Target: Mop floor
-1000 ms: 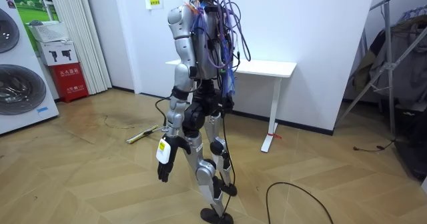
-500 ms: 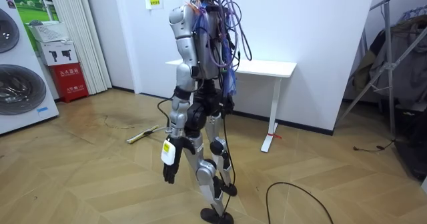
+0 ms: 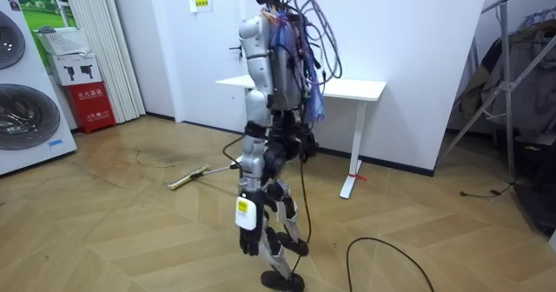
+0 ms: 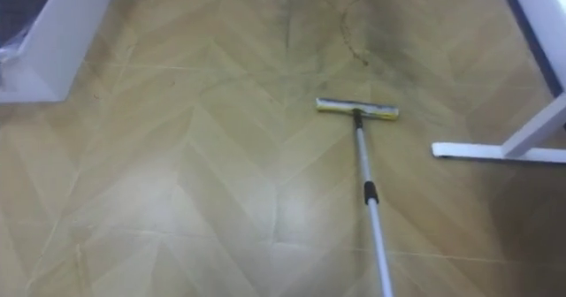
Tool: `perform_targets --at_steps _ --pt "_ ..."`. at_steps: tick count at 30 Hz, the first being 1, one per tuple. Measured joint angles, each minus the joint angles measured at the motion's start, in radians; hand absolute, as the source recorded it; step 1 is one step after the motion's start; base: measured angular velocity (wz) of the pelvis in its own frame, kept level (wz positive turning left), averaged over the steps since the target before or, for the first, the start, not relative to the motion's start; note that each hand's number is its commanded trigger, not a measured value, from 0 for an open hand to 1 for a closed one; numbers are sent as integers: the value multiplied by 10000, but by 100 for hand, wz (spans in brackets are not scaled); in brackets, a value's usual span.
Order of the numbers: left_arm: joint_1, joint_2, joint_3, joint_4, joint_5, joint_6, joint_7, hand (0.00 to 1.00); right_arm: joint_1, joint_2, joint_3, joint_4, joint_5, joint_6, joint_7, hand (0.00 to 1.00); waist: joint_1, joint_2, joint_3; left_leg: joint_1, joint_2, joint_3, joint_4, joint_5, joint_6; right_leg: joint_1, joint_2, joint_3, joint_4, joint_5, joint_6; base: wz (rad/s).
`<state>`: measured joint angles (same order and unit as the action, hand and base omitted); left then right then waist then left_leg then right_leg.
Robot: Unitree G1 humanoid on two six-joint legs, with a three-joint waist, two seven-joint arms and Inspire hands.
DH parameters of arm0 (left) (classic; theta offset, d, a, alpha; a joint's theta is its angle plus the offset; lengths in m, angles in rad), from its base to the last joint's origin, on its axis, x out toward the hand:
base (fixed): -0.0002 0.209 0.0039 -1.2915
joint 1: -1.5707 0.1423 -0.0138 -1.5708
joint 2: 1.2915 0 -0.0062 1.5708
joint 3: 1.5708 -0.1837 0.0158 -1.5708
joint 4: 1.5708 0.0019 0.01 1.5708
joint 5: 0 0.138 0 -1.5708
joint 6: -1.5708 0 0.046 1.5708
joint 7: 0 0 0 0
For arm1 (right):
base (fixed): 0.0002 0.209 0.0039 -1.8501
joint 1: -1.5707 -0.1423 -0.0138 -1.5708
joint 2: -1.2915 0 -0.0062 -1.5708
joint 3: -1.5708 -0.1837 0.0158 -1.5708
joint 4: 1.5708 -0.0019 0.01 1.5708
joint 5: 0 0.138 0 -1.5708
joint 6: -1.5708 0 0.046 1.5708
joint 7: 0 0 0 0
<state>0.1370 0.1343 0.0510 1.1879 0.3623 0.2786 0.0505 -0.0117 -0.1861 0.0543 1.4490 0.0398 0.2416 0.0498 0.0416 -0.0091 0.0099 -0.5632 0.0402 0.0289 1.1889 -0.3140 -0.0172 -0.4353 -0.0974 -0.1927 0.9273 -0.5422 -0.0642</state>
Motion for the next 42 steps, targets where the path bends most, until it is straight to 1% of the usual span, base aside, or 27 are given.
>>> perform_targets --at_steps 1,3,5,7,9,11,13,14,15,17,19,21,23,24,26,27,31,32,33,34,36,37,38,39,40,41,42 --pt "61 22 -104 12 -110 0 -9 0 -104 -85 -9 56 2 0 74 100 7 -74 37 -348 -6 -14 562 468 1 -90 26 107 270 -152 -25 16" --pt "144 183 -450 217 -658 -48 -249 0 -691 -542 -27 112 -26 173 410 100 283 -220 51 -1637 -52 190 2301 2726 -74 -341 296 891 1019 -488 -205 3" --pt "139 309 -658 387 -941 -96 -503 0 -1264 -998 47 140 40 213 630 100 510 -308 102 -2691 -127 443 3059 2492 23 -427 310 1268 1529 -778 -168 -7" --pt "181 482 -647 551 -958 -198 -783 0 -1685 -1358 263 166 429 173 857 100 831 -364 117 -3256 -167 579 2457 2062 -5 -414 536 1748 1783 -1042 -186 -16" --pt "238 700 -642 619 -954 -319 -1057 0 -2005 -1510 733 124 924 133 1053 100 1034 -331 121 -2935 -227 456 -735 1612 -76 -312 594 1906 1612 -1243 -27 -21" --pt "199 751 -632 744 -927 -396 -1263 0 -1969 -1548 829 81 1211 170 1154 100 1001 -235 69 -2416 -218 270 -2870 1463 -53 -215 583 1865 1258 -1313 117 -7" --pt "-118 742 -681 975 -855 -443 -1477 0 -1530 -1566 816 114 1233 200 1174 100 945 -168 -7 -2366 -524 405 -3147 1241 468 -88 166 1834 996 -1399 321 12" --pt "-321 660 -671 1121 -872 -488 -1509 0 -1255 -1620 787 257 1251 210 1145 100 911 -244 -97 -2441 -803 569 -3038 788 952 -156 -143 1872 1060 -1312 609 9" --pt "-583 548 -669 1203 -864 -546 -1467 0 -1074 -1669 784 409 1374 216 1098 100 903 -150 -48 -2464 -1111 627 -2921 467 1184 -556 -398 1864 1790 -857 791 0" --pt "-815 411 -635 1150 -873 -701 -1297 0 -592 -1680 790 422 1836 213 1039 100 854 77 -73 -2337 -1492 614 -2929 113 1486 -1392 -605 2034 3001 204 984 -19" --pt "-787 341 -633 716 -873 -832 -1017 0 -184 -1608 789 421 2171 214 1024 100 606 395 -84 -2260 -1850 362 -3048 -73 1623 -2369 -555 2075 3508 358 1017 1" --pt "-794 323 -682 254 -910 -863 -601 0 358 -1310 779 417 2362 221 818 100 224 478 -98 -2096 -2087 298 -3413 -133 1798 -3604 -547 2046 2778 368 1038 22" --pt "-787 294 -680 209 -974 -871 -377 0 487 -1003 774 452 2425 223 639 100 103 434 -69 -1974 -2118 216 -3685 -168 1809 -4154 -485 2037 1098 617 957 -10" --pt "-755 229 -671 209 -974 -868 -297 0 483 -856 723 475 2407 224 586 100 101 412 -54 -1883 -2149 -5 -3759 -262 1702 -4260 -363 1980 -51 1169 950 -21" --pt "-678 85 -662 216 -978 -844 -210 0 544 -758 698 432 2353 319 577 100 109 468 -56 -1774 -2109 -365 -3621 -537 1516 -4020 -205 1675 -504 1908 859 1" --pt "-683 1 -656 216 -976 -841 -216 0 482 -760 675 437 2345 481 552 100 126 470 -48 -1753 -2027 -389 -3453 -618 1410 -3839 -212 1413 -515 1969 735 22" --pt "-689 20 -755 235 -1369 -795 -230 0 -328 -995 500 459 2245 621 493 100 400 303 52 -1969 -1764 -283 -2165 -815 983 -3564 -221 866 123 1346 426 9" --pt "-688 77 -897 265 -1568 -791 -191 0 -834 -1171 404 550 2057 611 492 100 464 283 70 -2349 -1663 -131 -1132 -702 683 -3542 -196 819 421 862 364 0" --pt "-685 245 -1031 287 -1803 -791 -177 0 -1392 -1301 391 627 1926 545 493 100 554 141 137 -2909 -1352 196 113 -165 -3 -3584 -205 876 903 482 271 -4" --pt "-679 338 -1119 298 -1961 -790 -147 0 -1650 -1366 394 627 1894 521 511 100 654 19 153 -3194 -1177 403 701 237 -142 -3630 -225 963 1146 327 252 -13" --pt "-663 529 -1536 285 -2223 -788 -105 0 -2662 -1800 534 612 1976 482 730 100 1043 -323 206 -4259 -876 654 2415 2467 -18 -3640 -148 1175 1719 -109 144 -24" --pt "-617 559 -1663 294 -2254 -803 -172 0 -2964 -1984 736 458 2138 354 853 100 1275 -485 254 -4558 -820 649 2731 2809 56 -3538 -79 1259 1784 -252 86 -17" --pt "-593 559 -1663 295 -2243 -806 -230 0 -3052 -2101 785 331 2275 301 930 100 1328 -476 234 -4617 -801 588 2578 2426 190 -3466 -38 1260 1791 -288 82 0" --pt "-527 581 -1637 296 -2116 -812 -320 0 -3143 -2259 794 130 2365 138 1091 100 1393 -410 212 -4665 -660 553 1643 1524 351 -3269 -3 1201 1806 -407 136 17" --pt "-499 598 -1632 296 -2090 -812 -361 0 -3118 -2287 796 65 2427 81 1117 100 1381 -411 233 -4614 -652 519 925 1211 354 -3125 30 1204 1794 -508 162 45" --pt "-490 607 -1632 288 -2013 -815 -422 0 -2936 -2306 795 42 2617 79 1131 100 1321 -390 239 -4376 -703 487 -811 736 438 -2797 45 1212 1642 -708 269 66" --pt "-494 604 -1673 293 -2006 -836 -471 0 -2574 -2275 794 43 2700 85 1144 100 1245 -229 154 -4036 -753 501 -2119 442 647 -2438 94 1260 1330 -838 376 73"
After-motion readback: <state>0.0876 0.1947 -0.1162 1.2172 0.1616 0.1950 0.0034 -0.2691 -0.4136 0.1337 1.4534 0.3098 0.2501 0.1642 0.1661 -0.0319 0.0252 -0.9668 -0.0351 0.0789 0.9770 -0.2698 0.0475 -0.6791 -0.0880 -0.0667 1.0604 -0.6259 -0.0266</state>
